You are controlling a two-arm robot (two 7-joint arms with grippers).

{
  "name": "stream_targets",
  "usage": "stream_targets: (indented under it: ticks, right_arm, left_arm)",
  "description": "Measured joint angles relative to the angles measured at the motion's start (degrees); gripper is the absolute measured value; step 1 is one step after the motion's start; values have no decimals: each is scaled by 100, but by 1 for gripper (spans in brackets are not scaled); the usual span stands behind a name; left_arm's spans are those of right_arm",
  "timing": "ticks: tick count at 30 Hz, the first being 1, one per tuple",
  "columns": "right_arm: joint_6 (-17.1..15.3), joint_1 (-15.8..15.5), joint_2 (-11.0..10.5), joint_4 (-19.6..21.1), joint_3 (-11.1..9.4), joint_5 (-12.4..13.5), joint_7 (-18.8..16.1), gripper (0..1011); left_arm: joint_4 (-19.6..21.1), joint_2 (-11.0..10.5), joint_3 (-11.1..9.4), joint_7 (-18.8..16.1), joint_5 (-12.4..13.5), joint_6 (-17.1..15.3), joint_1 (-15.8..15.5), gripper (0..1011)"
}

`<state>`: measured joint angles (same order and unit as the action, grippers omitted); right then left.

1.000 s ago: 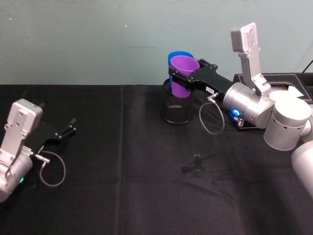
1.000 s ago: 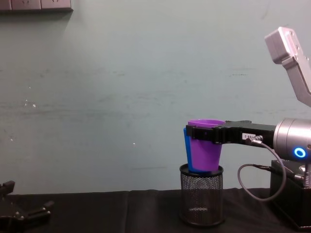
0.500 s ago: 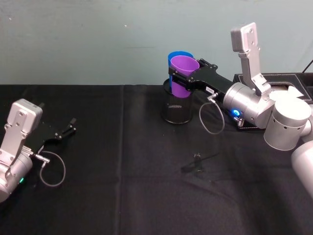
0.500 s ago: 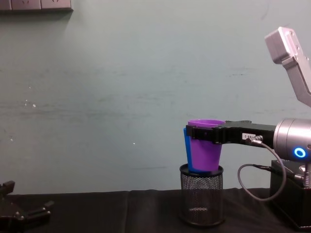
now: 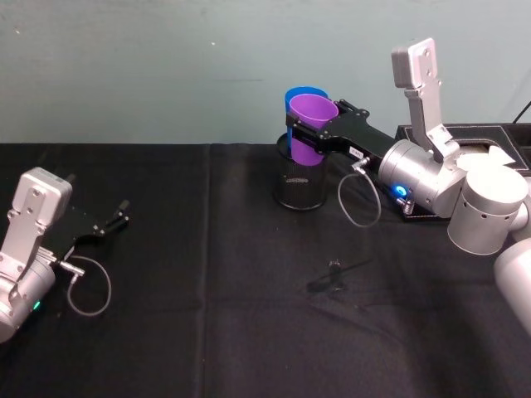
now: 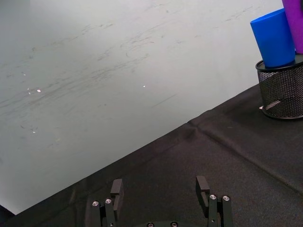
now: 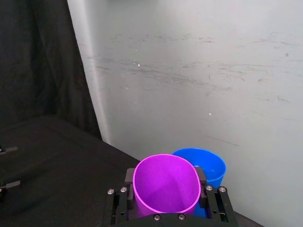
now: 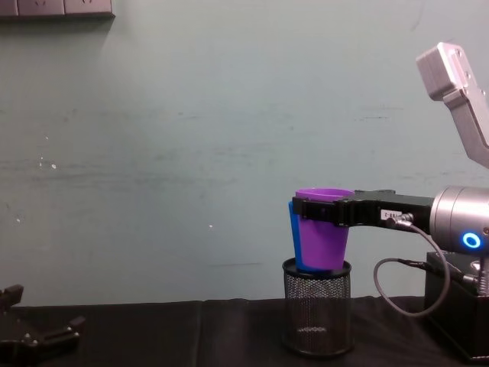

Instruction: Pick up one cup with a gripper and tap it against the other cup.

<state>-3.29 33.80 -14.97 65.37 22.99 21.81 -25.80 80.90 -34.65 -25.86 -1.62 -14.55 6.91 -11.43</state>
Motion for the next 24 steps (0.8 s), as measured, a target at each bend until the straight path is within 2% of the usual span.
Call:
stream_targets:
  ticks: [24]
  right_arm:
    - [0, 0, 0, 0, 0, 0, 0, 734]
  left_arm:
    - [0, 0, 1, 0, 0, 0, 0, 1000]
